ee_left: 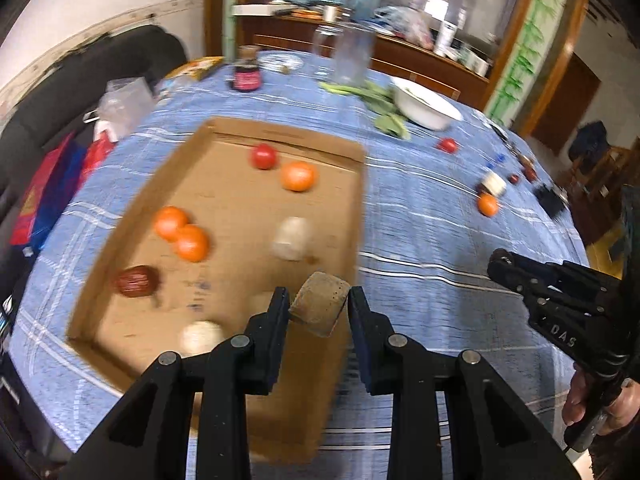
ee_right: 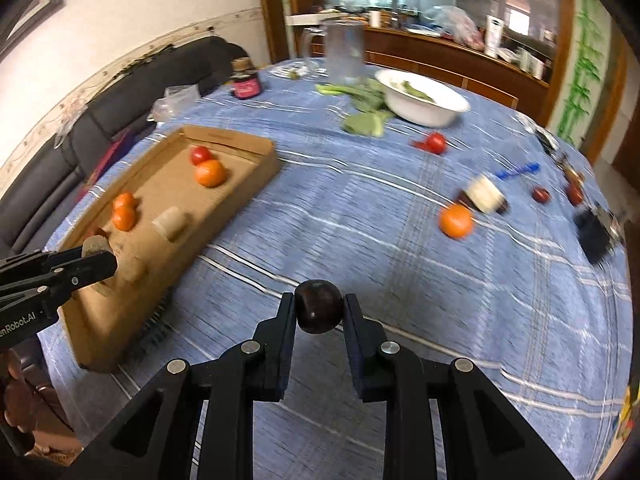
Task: Organize fruits
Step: 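Carry the plum in the right tool while the left tool carries the tan cube to the tray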
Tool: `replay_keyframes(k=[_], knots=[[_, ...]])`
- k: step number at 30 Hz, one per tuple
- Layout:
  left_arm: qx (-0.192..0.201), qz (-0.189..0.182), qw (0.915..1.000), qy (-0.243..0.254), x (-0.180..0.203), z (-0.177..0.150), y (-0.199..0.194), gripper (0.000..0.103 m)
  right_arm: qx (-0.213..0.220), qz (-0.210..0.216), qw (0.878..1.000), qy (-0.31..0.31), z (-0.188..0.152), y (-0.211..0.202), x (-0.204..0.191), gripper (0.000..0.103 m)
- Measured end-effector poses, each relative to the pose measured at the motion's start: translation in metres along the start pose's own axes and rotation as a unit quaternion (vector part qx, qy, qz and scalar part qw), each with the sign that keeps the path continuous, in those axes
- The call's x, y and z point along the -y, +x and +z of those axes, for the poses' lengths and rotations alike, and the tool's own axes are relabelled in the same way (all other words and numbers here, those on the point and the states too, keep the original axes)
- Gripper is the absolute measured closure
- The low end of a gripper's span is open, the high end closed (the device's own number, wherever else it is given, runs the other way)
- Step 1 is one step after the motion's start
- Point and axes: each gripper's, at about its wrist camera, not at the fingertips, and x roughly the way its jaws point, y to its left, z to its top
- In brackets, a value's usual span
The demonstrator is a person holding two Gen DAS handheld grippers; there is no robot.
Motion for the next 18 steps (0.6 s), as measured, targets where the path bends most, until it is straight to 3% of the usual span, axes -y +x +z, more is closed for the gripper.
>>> replay_keyframes(k=[10, 18], knots=[[0.010, 0.053, 0.9960, -0.071, -0.084, -0.008, -0.014, 0.074, 0.003, 0.044, 0.998, -0.053, 0.051, 0.030, -0.061, 0.078], [-0.008, 0.067, 0.9917, -0.109, -0.118, -0.025, -0.008, 0.074, 0.000, 0.063, 0.991, -0.116, 0.083, 0.057, -0.115, 0.077]])
